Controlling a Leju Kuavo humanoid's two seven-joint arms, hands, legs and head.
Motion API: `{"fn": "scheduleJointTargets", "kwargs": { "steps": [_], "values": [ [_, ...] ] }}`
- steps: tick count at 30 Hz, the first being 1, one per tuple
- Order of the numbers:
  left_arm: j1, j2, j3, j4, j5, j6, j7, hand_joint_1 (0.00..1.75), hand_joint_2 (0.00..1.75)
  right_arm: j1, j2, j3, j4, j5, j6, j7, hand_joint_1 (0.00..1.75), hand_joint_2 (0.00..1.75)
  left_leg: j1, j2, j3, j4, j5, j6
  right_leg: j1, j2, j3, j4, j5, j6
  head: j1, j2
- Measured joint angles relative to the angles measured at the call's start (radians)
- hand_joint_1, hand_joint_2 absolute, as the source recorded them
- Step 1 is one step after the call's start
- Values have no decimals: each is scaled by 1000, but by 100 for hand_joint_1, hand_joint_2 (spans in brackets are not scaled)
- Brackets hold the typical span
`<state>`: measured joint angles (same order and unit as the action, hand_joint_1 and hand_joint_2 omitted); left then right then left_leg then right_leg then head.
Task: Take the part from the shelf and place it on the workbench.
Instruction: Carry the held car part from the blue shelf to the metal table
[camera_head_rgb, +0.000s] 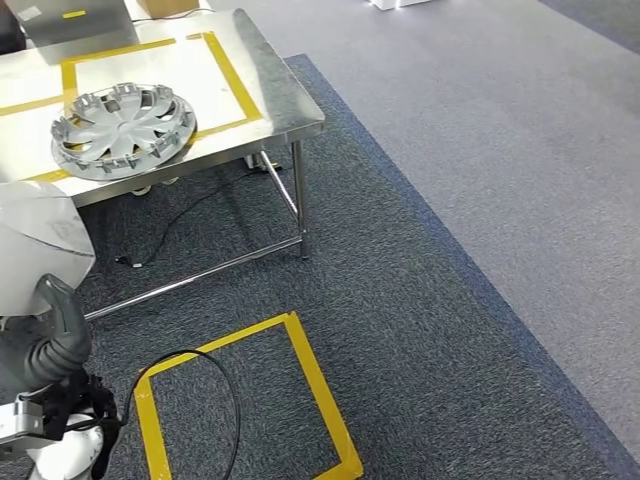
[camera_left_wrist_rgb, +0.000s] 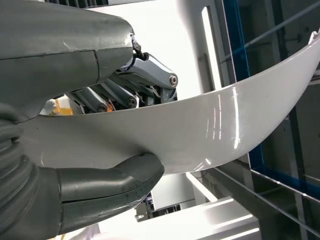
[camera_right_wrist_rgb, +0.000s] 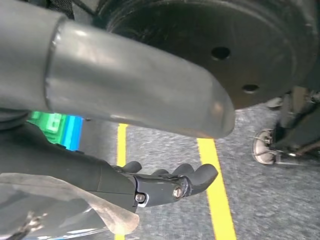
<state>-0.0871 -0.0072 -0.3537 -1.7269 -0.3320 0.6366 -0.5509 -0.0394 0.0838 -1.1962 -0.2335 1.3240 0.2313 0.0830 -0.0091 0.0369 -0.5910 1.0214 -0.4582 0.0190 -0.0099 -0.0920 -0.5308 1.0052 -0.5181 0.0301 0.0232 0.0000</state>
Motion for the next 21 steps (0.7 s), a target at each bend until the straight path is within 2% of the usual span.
{"fn": "scheduleJointTargets", "kwargs": {
  "steps": [1, 2, 3, 4, 5, 6, 7, 8, 9, 10, 11, 12, 13, 15, 16, 18, 19, 21],
  "values": [
    [0, 0, 0, 0, 0, 0, 0, 175, 175, -2, 0, 0, 0, 0, 0, 0, 0, 0, 2, -8, 2, -3, 2, 6, -1, 8, 0, 3, -6, 6, 1, 0],
    [-1, 0, -1, 0, 0, 0, 0, 175, 175, -4, 0, 0, 0, 1, 0, 0, 0, 0, 5, -16, 4, -7, 4, 12, -3, 27, -9, 24, -21, 11, 2, 0],
    [-2, -1, -1, 0, 0, 0, 0, 175, 175, -5, 0, 0, 0, 1, 1, 0, 0, 0, 8, -24, 5, -10, 6, 17, -4, 51, -32, 68, -46, 15, 5, 0],
    [-3, -1, -2, 0, 0, 0, 0, 175, 175, -6, 0, 0, 0, 1, 1, -1, 0, 0, 8, -31, 5, -9, 6, 20, -4, 73, -64, 134, -76, 17, 7, 0],
    [-3, -2, -2, 0, 0, -1, 0, 175, 175, -5, 0, 0, 0, 1, 1, -1, 0, 0, 8, -40, 4, -9, 6, 22, -4, 85, -105, 208, -104, 18, 9, 0],
    [-3, -2, -2, 1, 0, -1, 0, 175, 175, -3, 0, 0, 0, 2, 1, -1, 0, 0, 7, -50, 5, -9, 6, 23, -4, 88, -139, 267, -119, 18, 10, 0],
    [-2, -2, -3, 2, 0, -1, 0, 175, 175, -1, 0, 0, 0, 2, 1, 0, 0, 0, 6, -61, 5, -9, 6, 24, -3, 90, -160, 294, -114, 18, 10, 0],
    [-2, -2, -3, 3, 0, -1, 0, 175, 175, 1, 0, 0, 0, 2, 1, 0, 0, 0, 6, -73, 6, -8, 5, 23, -3, 91, -161, 278, -88, 16, 10, 0],
    [-2, -2, -3, 4, 0, -2, 0, 175, 175, 2, 0, 0, 0, 2, 1, -1, 0, 0, 6, -84, 7, -8, 5, 23, -3, 97, -143, 224, -48, 12, 10, 0],
    [-2, -2, -3, 4, 0, -2, 0, 175, 175, 2, 0, 0, 0, 2, 1, -1, 0, 0, 6, -95, 7, -7, 5, 22, -3, 115, -115, 151, -8, 8, 10, 0],
    [-3, -2, -3, 4, 0, -2, 0, 175, 175, 2, 0, 0, 0, 2, 1, -2, 0, 0, 6, -106, 6, -5, 3, 19, -4, 134, -85, 81, 19, 3, 10, 0],
    [-4, -2, -3, 4, 0, -2, 0, 175, 175, 2, 0, 0, 0, 2, 1, -3, 0, 0, 6, -115, 3, -3, 2, 15, -5, 149, -62, 33, 34, -1, 10, 0],
    [-4, -2, -3, 4, 0, -2, 0, 175, 175, 2, 0, 0, 0, 2, 1, -4, 0, 0, 7, -124, 1, -3, 2, 10, -4, 159, -48, 9, 36, -5, 10, 0],
    [-4, -2, -3, 4, 0, -3, 0, 175, 175, 2, 0, 0, 0, 2, 1, -6, 0, 0, 10, -139, -2, -4, 4, -2, -2, 146, -39, 2, 35, -11, 10, 0],
    [-3, -1, -4, 4, 0, -3, 1, 175, 175, 1, 0, 0, 0, 1, 1, -6, 0, 0, 10, -133, -3, 0, 1, -8, -3, 137, -36, -2, 37, -16, 9, 0],
    [-4, -1, -4, 4, 0, -3, 1, 175, 175, 1, 1, 0, 0, 0, 2, -6, 0, 0, 9, -94, -26, 55, -35, -21, -7, 115, -28, -9, 39, -27, 4, 0],
    [-4, -1, -4, 4, 0, -3, 2, 175, 175, 1, 1, 0, 0, 0, 3, -6, 0, 0, 10, -70, -51, 111, -66, -27, -7, 104, -26, -10, 38, -30, 2, 0],
    [-2, -1, -5, 6, 0, -3, 4, 175, 175, 4, 1, 0, 0, 0, 3, -5, 0, 0, 15, -51, -112, 240, -120, -37, -7, 81, -24, -9, 34, -33, 0, 0]
  ]
}}
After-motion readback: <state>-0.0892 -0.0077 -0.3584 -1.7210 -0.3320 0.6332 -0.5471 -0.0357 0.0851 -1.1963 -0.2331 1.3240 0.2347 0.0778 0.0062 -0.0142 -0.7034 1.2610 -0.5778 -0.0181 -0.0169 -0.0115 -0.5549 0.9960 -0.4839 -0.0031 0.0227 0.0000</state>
